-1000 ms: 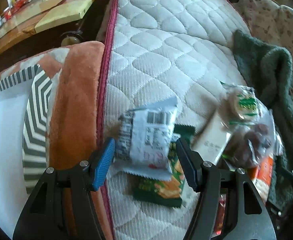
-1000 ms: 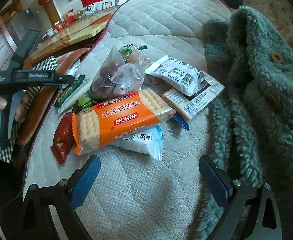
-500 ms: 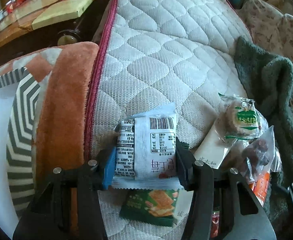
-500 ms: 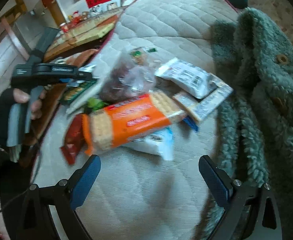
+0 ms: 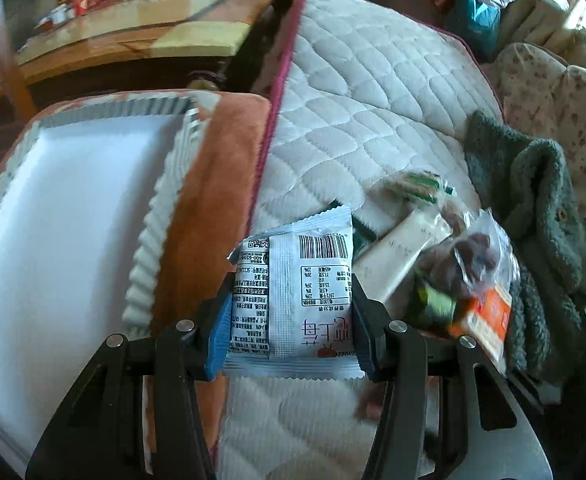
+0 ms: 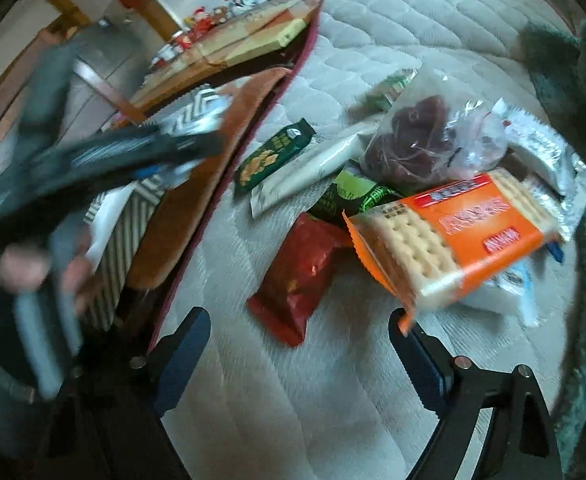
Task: Organize snacks
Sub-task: 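Grasp the red snack wrapper with the right gripper while left holds white packet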
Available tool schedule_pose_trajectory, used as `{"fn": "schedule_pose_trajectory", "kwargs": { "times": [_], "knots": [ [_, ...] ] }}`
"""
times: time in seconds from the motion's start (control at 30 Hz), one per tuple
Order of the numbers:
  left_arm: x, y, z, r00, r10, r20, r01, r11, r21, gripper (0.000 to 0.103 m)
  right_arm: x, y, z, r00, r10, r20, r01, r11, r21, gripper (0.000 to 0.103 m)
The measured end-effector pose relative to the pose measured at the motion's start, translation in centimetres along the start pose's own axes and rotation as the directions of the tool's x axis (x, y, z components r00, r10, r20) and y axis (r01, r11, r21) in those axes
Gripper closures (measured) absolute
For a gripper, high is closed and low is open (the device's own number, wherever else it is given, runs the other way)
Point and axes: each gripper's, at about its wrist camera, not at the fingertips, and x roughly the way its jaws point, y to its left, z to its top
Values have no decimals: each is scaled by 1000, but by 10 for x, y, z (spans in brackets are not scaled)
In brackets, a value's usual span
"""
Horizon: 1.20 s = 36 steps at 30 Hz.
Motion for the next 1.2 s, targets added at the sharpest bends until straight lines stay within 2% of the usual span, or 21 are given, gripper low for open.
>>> {"fn": "schedule_pose_trajectory", "kwargs": {
  "times": [0.13, 0.2, 0.27, 0.47, 0.63, 0.77, 0.83, 0.9, 1.03, 1.07, 1.1, 1.17, 1.2],
  "knots": [
    [-16, 5, -17, 999, 28, 29, -28, 1000, -11, 52, 22, 11, 17, 999, -50, -8, 49, 999, -18, 29],
    [-19, 9, -23, 1000, 17, 26, -17, 999, -27, 53, 29, 14, 23, 997, -79, -12, 78, 996, -45, 40],
    [-18, 10, -28, 1000, 18, 15, -18, 999, -29, 53, 36, 18, 28, 992, -127, -24, 124, 987, -103, 48],
    [-19, 13, -43, 1000, 2, -7, -2, 999, -50, 53, 21, 9, 14, 989, -149, -24, 141, 971, -194, 67],
    [-22, 7, -51, 1000, -12, -20, 11, 999, -43, 53, -2, 2, -6, 989, -144, -22, 135, 965, -224, 69],
    [-23, 4, -57, 999, -17, -36, 15, 999, -39, 53, -1, 0, -16, 983, -173, -66, 153, 960, -235, 68],
    [-24, 2, -59, 999, -17, -37, 16, 999, -36, 53, -1, -1, -19, 981, -184, -63, 165, 960, -228, 64],
    [-25, 2, -60, 999, -16, -38, 15, 999, -34, 53, 0, 1, -19, 976, -208, -58, 189, 953, -238, 48],
    [-24, 0, -62, 999, -14, -46, 13, 1000, -27, 52, 5, 9, -19, 969, -242, -45, 219, 932, -289, 47],
    [-24, -1, -63, 999, -14, -48, 13, 1000, -26, 53, 7, 8, -17, 969, -241, -50, 217, 932, -290, 50],
    [-24, -1, -64, 999, -16, -49, 14, 1000, -25, 53, 8, 7, -16, 969, -239, -56, 214, 933, -288, 60],
    [-26, -3, -65, 999, -19, -47, 18, 1000, -22, 53, 6, 1, -13, 976, -209, -65, 184, 944, -274, 68],
    [-28, -3, -65, 999, -19, -44, 18, 1000, -20, 53, 3, 0, -13, 979, -192, -73, 167, 950, -265, 69]
  ]
}}
